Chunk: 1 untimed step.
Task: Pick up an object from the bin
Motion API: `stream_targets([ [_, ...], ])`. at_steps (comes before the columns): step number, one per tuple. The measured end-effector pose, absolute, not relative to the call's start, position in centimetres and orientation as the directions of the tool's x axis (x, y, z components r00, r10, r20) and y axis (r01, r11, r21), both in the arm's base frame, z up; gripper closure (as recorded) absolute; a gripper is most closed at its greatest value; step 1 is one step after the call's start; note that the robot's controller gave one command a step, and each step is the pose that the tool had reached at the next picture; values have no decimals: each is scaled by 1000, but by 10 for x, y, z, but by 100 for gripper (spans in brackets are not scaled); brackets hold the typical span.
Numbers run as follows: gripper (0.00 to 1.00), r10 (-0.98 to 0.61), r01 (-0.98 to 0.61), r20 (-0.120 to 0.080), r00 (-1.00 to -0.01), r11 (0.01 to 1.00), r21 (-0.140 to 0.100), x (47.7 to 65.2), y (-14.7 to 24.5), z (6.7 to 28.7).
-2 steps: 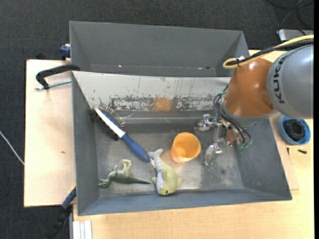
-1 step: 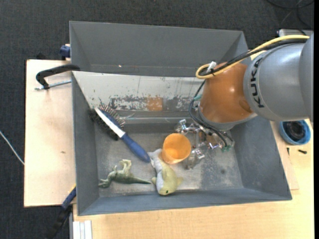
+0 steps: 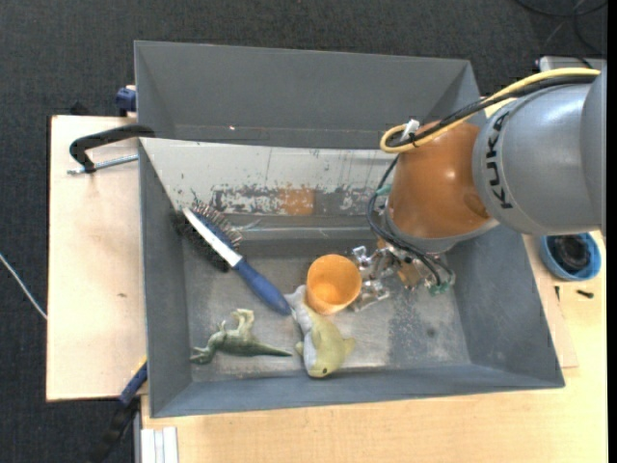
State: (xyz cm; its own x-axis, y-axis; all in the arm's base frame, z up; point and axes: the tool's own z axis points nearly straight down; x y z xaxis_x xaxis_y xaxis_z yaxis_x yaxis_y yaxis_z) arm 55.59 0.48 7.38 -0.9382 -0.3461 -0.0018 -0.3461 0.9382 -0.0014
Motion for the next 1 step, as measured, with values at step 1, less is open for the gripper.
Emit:
stream_targets([
  [1, 100, -512, -512, -13, -859, 859, -6, 544, 10, 195],
])
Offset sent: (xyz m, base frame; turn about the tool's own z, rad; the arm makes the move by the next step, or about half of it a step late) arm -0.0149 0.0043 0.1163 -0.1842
